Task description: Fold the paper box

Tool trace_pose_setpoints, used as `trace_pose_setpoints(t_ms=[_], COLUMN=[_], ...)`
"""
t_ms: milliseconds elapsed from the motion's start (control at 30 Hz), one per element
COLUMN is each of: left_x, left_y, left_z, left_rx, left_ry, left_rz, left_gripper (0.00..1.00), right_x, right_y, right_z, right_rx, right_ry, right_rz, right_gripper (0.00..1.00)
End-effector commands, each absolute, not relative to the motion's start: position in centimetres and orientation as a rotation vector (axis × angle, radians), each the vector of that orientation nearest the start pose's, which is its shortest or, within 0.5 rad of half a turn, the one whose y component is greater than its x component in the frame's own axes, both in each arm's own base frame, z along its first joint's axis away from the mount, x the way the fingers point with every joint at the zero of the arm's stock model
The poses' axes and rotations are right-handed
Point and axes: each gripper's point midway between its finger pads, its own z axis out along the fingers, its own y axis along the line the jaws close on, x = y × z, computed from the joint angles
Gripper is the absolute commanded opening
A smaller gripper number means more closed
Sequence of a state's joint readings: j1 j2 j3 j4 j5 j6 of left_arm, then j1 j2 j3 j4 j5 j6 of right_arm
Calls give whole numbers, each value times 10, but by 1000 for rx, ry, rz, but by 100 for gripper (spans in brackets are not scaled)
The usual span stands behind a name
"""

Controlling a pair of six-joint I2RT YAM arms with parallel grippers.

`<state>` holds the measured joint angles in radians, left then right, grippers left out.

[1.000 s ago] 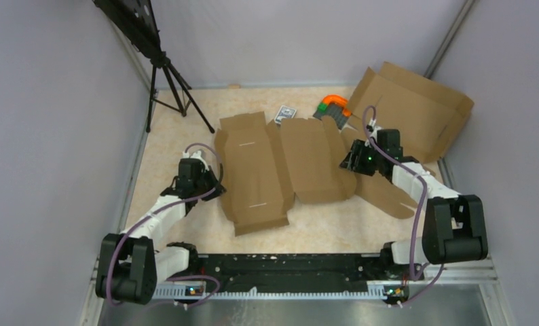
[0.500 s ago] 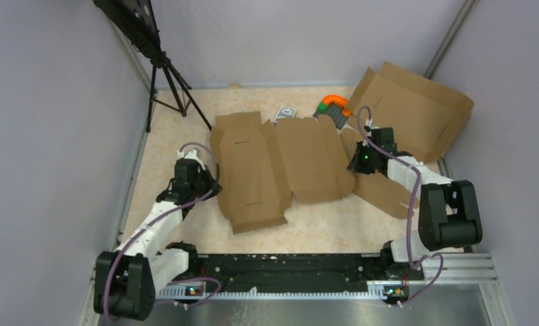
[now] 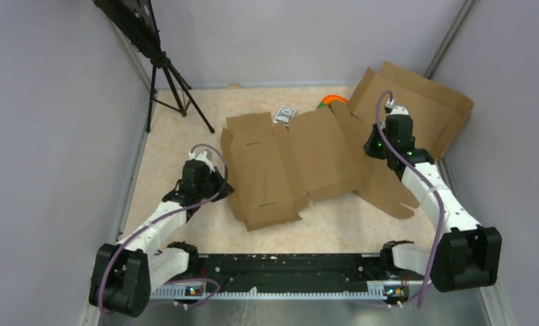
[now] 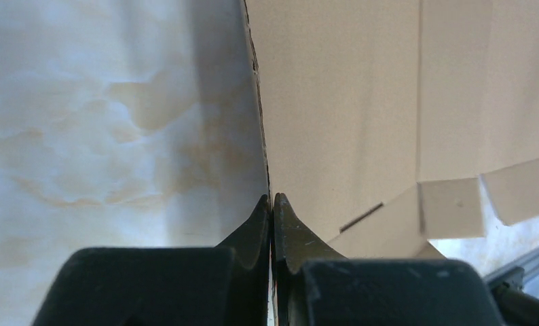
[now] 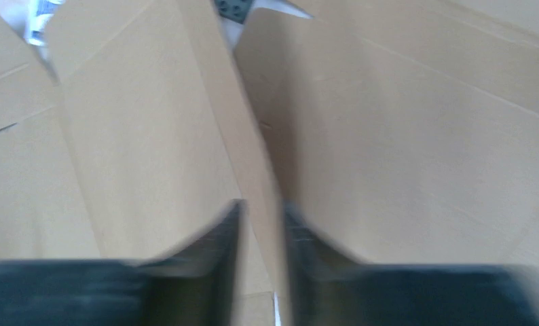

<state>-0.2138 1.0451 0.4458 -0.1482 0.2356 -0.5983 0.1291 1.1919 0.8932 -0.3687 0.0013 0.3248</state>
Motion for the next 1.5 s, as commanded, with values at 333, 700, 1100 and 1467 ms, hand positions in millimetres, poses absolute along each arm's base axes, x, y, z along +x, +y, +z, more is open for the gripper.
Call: trace_pose_setpoints(t_ms=[333,700,1100,1467], left_x=[253,254,247,246], left_y=[-184,-181,-182,-177], left_z=[76,77,69,71], left_rx=[-309,-257,-235,-228], left_ry=[2302,2334,2384,2375], left_rz=[-831,-771,-779,-749], left_gripper=[6,15,5,0], right_x=[290,197,144,129], right_y=[133,304,411,435], right_z=[210,186,128,94], right_rx=[-175,-613,-1019,-1144], right_ry=[2177,1944,1867,1865], right_rz=[591,1021,910,773], right_gripper=[71,69,70,72])
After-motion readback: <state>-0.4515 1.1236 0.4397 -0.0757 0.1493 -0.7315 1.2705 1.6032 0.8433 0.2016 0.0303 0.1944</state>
